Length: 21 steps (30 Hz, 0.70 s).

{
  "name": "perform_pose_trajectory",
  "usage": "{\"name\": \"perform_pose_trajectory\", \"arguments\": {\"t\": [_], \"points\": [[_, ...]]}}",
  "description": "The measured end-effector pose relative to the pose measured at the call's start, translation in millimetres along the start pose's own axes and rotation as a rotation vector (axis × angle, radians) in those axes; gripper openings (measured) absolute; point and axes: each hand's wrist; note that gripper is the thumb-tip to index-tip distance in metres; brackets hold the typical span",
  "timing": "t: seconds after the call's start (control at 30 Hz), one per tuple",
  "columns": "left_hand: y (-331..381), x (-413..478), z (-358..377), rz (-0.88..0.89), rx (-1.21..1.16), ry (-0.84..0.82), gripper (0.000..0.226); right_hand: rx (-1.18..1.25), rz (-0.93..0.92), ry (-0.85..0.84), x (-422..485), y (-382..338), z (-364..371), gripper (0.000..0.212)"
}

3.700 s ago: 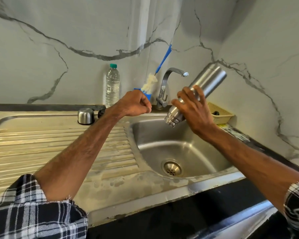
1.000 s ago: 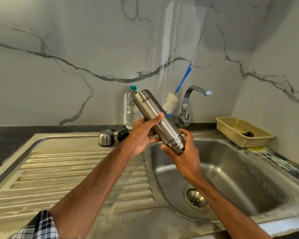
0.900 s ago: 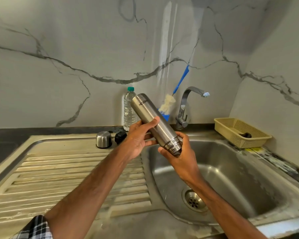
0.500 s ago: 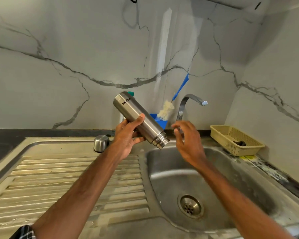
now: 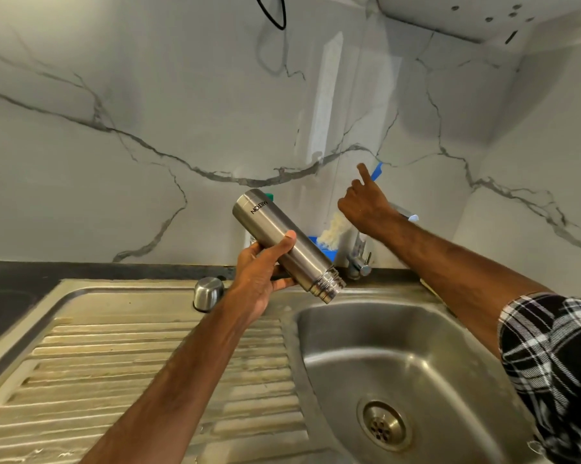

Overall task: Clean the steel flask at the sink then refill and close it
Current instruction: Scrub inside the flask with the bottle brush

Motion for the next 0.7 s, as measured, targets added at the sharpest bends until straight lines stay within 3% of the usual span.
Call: {"name": "perform_pose_trajectory", "arguments": {"t": [0.13,0.43,0.7], "points": [[1,1,0,-0.014,-0.007,-0.011,0.064,0.072,0.054,-0.042,5,-5,3,0.016],[4,5,-2,-0.020,-0.007,-0.008,0.062,0.157,0.170,0.070,22,24,-12,0.013],[6,6,-4,-0.023,0.002,0.011,0.058,0.192,0.155,0.032,20,-20,-10,0.018]]}}
Point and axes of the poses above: each hand's wrist, its own x-axis towards the middle knuckle, its own z-axis out of the palm, y = z × x, and after that the axes turned 10 degrees about y, right-handed
